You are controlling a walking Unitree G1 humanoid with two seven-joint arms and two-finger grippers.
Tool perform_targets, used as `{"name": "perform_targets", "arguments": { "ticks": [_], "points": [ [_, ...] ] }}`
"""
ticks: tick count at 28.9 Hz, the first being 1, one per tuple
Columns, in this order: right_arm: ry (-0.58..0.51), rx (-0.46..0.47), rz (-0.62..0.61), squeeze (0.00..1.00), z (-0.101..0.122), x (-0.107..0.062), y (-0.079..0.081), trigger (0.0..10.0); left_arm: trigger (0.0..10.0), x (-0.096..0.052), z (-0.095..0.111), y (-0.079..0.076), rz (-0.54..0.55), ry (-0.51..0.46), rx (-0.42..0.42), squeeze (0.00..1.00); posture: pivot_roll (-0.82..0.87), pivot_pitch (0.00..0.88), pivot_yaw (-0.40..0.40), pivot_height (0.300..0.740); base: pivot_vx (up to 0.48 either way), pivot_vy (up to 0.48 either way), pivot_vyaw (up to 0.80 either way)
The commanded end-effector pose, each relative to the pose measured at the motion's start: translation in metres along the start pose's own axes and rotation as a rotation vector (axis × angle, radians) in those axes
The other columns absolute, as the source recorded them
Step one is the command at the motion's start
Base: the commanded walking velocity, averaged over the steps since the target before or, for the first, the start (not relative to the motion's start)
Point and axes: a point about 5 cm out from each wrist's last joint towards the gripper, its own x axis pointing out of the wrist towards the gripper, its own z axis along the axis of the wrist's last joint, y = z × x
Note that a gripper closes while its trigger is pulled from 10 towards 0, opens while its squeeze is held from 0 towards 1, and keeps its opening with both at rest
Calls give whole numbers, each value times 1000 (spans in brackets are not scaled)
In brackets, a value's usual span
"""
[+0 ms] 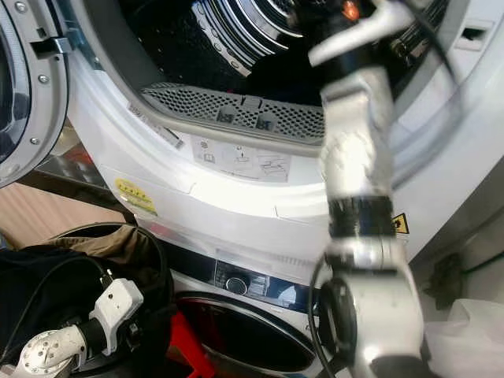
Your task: Clothes washing
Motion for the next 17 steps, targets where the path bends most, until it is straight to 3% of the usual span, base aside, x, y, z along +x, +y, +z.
{"name": "perform_targets", "arguments": {
  "ticks": [1, 3, 4, 5, 6, 8, 10, 13, 14, 15, 17],
  "points": [
    [-13, 90, 186, 0, 10, -4, 24, 10000, 10000, -1, -4, -5, -19, 16, -1, 0, -7, 59, 20, 740, 0, 0, 0],
    [26, 178, 242, 0, 11, -20, 36, 10000, 10000, -1, -4, -6, -22, 15, -3, 0, -11, 60, 16, 740, 0, 0, 0],
    [36, 192, 263, 0, 11, -24, 39, 10000, 10000, -1, -4, -6, -22, 15, -4, 0, -11, 60, 16, 740, 0, 0, 0],
    [112, 211, 330, 0, 7, -42, 54, 10000, 10000, -1, -4, -7, -22, 10, -10, 0, -13, 67, 15, 740, 0, 0, 0],
    [112, 211, 330, 0, 7, -42, 54, 10000, 10000, -1, -4, -7, -22, 10, -10, 0, -13, 67, 15, 740, 0, 0, 0],
    [181, 246, 392, 0, 3, -60, 71, 10000, 10000, -1, -4, -7, -21, 10, -12, 0, -14, 67, 14, 740, 0, 0, 0],
    [320, 362, 459, 0, -3, -86, 102, 10000, 10000, -1, -5, -8, -20, 12, -15, 0, -22, 76, 13, 740, 0, 0, 0],
    [415, 433, 486, 0, -6, -102, 118, 10000, 10000, -1, -5, -8, -19, 11, -17, 0, -21, 80, 10, 740, 0, 0, 0],
    [475, 468, 479, 0, -10, -110, 125, 10000, 10000, -1, -5, -8, -18, 12, -17, 0, -26, 80, 10, 740, 0, 0, 0],
    [606, 531, 462, 0, -20, -130, 137, 10000, 10000, -2, -6, -7, -16, 13, -19, 0, -27, 81, 11, 740, 0, 0, 0],
    [737, 563, 445, 0, -31, -151, 146, 10000, 10000, -2, -6, -7, -15, 13, -19, 0, -30, 80, 10, 740, 0, 0, 0]
  ]
}}
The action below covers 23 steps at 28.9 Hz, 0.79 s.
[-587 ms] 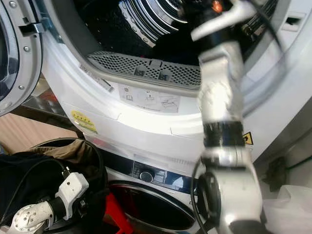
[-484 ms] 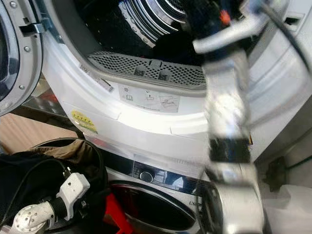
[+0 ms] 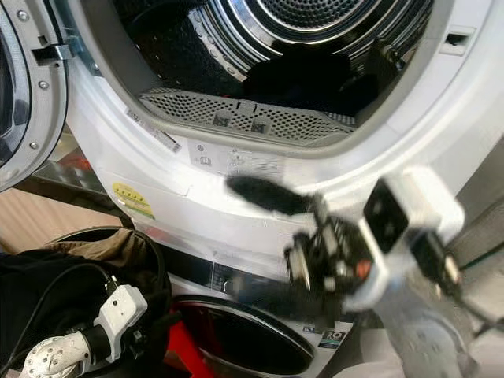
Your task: Clothes washing
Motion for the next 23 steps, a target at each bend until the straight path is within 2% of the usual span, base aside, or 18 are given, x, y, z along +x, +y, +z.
{"name": "perform_targets", "arguments": {
  "ticks": [1, 3, 6, 8, 10, 11, 13, 17, 19, 23],
  "points": [
    [140, 28, -9, 0, -22, -1, 4, 10000, 10000, -1, 0, 1, -1, 5, 4, 0, -30, 80, 10, 740, 0, 0, 0],
    [255, 121, -93, 0, -55, -13, 4, 10000, 10000, 0, 1, 2, 2, 0, 6, 0, -32, 78, 11, 740, 0, 0, 0],
    [358, 182, -195, 0, -90, -30, 3, 10000, 10000, 1, 3, 4, 11, -10, 7, 0, -25, 78, 11, 740, 0, 0, 0],
    [411, 212, -409, 0, -122, -48, -11, 10000, 10000, 1, 6, 7, 35, -24, 13, 0, -22, 78, 12, 740, 0, 0, 0],
    [392, 247, -596, 0, -142, -60, -23, 10000, 10000, 1, 9, 13, 83, -42, 23, 0, -14, 76, 12, 740, 0, 0, 0],
    [392, 247, -596, 0, -142, -60, -23, 10000, 10000, 1, 9, 13, 83, -42, 23, 0, -14, 76, 12, 740, 0, 0, 0],
    [376, 250, -761, 0, -155, -69, -34, 10000, 10000, -1, 17, 21, 157, -91, 28, 0, -15, 72, 12, 740, 0, 0, 0],
    [400, 281, -792, 0, -171, -72, -29, 10000, 10000, -3, 24, 27, 208, -136, 30, 0, -9, 71, 10, 740, 0, 0, 0],
    [403, 299, -783, 0, -182, -74, -24, 10000, 10000, -4, 25, 23, 184, -130, 36, 0, -1, 69, 7, 740, 0, 0, 0],
    [394, 304, -795, 0, -188, -77, -24, 10000, 10000, -11, 31, 19, 152, -140, 56, 0, 6, 67, 3, 740, 0, 0, 0]
  ]
}}
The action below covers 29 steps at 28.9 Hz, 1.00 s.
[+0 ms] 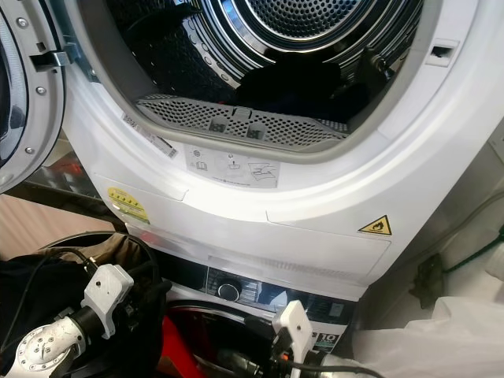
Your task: Clothes washing
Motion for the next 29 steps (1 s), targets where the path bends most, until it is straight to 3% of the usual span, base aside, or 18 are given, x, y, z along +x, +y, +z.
{"name": "perform_targets", "arguments": {
  "ticks": [1, 3, 6, 7, 9, 11, 13, 14, 15, 17, 18, 23, 24, 25, 26, 29],
  "points": [
    [-6, -4, -6, 0, -2, -1, -2, 10000, 10000, -4, 6, 0, -36, -4, 28, 0, 8, 64, 0, 740, 0, 0, 0],
    [14, -5, -2, 0, -6, 0, -5, 10000, 10000, -5, 14, -9, -144, 13, 123, 0, 17, 58, -3, 740, 0, 0, 0],
    [24, -16, -9, 0, -8, 1, -7, 10000, 10000, -4, 19, -14, -185, 6, 165, 0, 21, 56, -3, 740, 0, 0, 0],
    [20, -11, -13, 0, -9, 4, -9, 10000, 10000, 0, 29, -19, -195, -19, 238, 0, 25, 52, -2, 740, 0, 0, 0],
    [30, -15, -9, 0, -12, 7, -9, 10000, 10000, 9, 46, -12, -28, -62, 344, 0, 26, 54, 2, 740, 0, 0, 0],
    [35, -23, -9, 0, -13, 9, -10, 10000, 10000, 13, 55, -6, 109, -74, 374, 0, 36, 56, 6, 740, 0, 0, 0],
    [29, -16, -16, 0, -14, 11, -12, 10000, 10000, 11, 55, -1, 253, -55, 318, 0, 41, 64, 8, 740, 0, 0, 0],
    [29, -12, -23, 0, -16, 12, -14, 10000, 10000, 6, 51, 2, 379, -6, 306, 0, 38, 67, 10, 740, 0, 0, 0],
    [29, -12, -23, 0, -16, 12, -14, 10000, 10000, 6, 51, 2, 379, -6, 306, 0, 38, 67, 10, 740, 0, 0, 0],
    [40, -4, -46, 0, -20, 13, -17, 10000, 10000, -3, 44, 10, 547, 46, 241, 0, 42, 71, 13, 740, 0, 0, 0],
    [40, -4, -46, 0, -20, 13, -17, 10000, 10000, -3, 44, 10, 547, 46, 241, 0, 42, 71, 13, 740, 0, 0, 0],
    [39, 23, -73, 0, -28, 11, -21, 10000, 10000, -26, 32, 32, 767, 154, 300, 0, 55, 76, 17, 740, 0, 0, 0],
    [42, 24, -76, 0, -29, 10, -21, 10000, 10000, -29, 28, 33, 788, 164, 258, 333, 56, 78, 19, 740, 0, 0, 0],
    [45, 26, -80, 0, -30, 10, -22, 10000, 10000, -32, 23, 33, 813, 172, 206, 333, 54, 78, 20, 740, 0, 0, 0],
    [44, 29, -84, 0, -31, 10, -23, 10000, 10000, -37, 19, 36, 854, 191, 184, 1000, 53, 76, 23, 740, 0, 0, 0],
    [36, 50, -105, 0, -34, 8, -26, 10000, 10000, -53, 14, 46, 980, 225, 162, 1000, 57, 78, 26, 740, 0, 0, 0]
  ]
}}
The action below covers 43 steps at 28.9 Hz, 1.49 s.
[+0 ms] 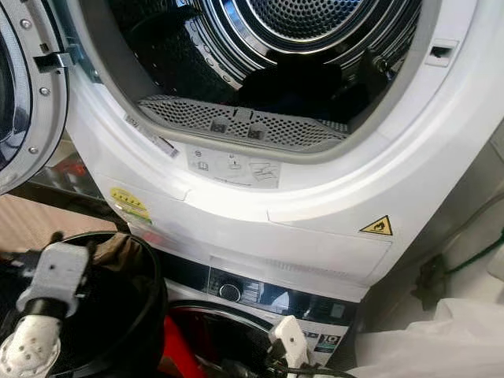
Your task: Clothes washing
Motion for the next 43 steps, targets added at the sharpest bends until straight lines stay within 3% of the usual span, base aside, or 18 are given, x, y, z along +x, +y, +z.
{"name": "perform_targets", "arguments": {
  "ticks": [1, 2, 3, 4, 5, 6, 16, 27, 29, 31, 34, 37, 40, 43],
  "points": [
    [-6, 6, -25, 0, -1, -2, -5, 10000, 10000, 1, -7, 13, 67, 37, -22, 1000, 62, 79, 25, 740, 0, 0, 0],
    [-6, 6, -25, 0, -1, -2, -5, 10000, 10000, 1, -7, 13, 67, 37, -22, 1000, 62, 79, 25, 740, 0, 0, 0],
    [2, 6, -28, 0, -2, -1, -5, 10000, 10000, 2, -5, 7, 14, 27, -144, 1000, 63, 78, 25, 740, 0, 0, 0],
    [2, 6, -28, 0, -2, -1, -5, 10000, 10000, 2, -5, 7, 14, 27, -144, 1000, 63, 78, 25, 740, 0, 0, 0],
    [8, 8, -25, 0, -5, 0, -4, 10000, 10000, 2, 9, -1, -90, -72, -245, 1000, 64, 78, 27, 740, 0, 0, 0],
    [11, 6, -23, 0, -6, 1, -4, 10000, 10000, 0, 19, -2, -125, -137, -255, 1000, 63, 79, 29, 740, 0, 0, 0],
    [6, 19, -34, 0, -10, 4, -5, 10000, 10000, -14, 15, 9, -36, -113, -328, 1000, 82, 82, 40, 740, 0, 0, 0],
    [7, 57, -78, 0, -15, 11, -8, 10000, 10000, -27, 14, 25, -38, -114, -280, 1000, 146, 59, 45, 740, 0, 0, 0],
    [19, 56, -83, 0, -16, 13, -9, 10000, 10000, -30, 5, 32, -36, -77, -230, 1000, 154, 49, 38, 740, 0, 0, 0],
    [25, 57, -95, 0, -16, 13, -10, 10000, 10000, -31, -1, 37, -66, -79, -104, 1000, 156, 47, 40, 740, 0, 0, 0],
    [29, 53, -106, 0, -16, 13, -12, 10000, 10000, -31, -7, 49, -40, -66, -38, 1000, 157, 55, 45, 740, 0, 0, 0],
    [24, 53, -118, 0, -15, 12, -14, 10000, 10000, -33, -12, 57, -23, -42, -66, 1000, 158, 64, 49, 740, 0, 0, 0],
    [17, 54, -138, 0, -14, 12, -16, 10000, 10000, -36, -11, 40, -228, -53, -211, 1000, 155, 72, 47, 740, 0, 0, 0],
    [13, 56, -141, 0, -14, 13, -16, 10000, 10000, -35, -12, 41, -257, -50, -224, 1000, 149, 75, 47, 740, 0, 0, 0]
  ]
}}
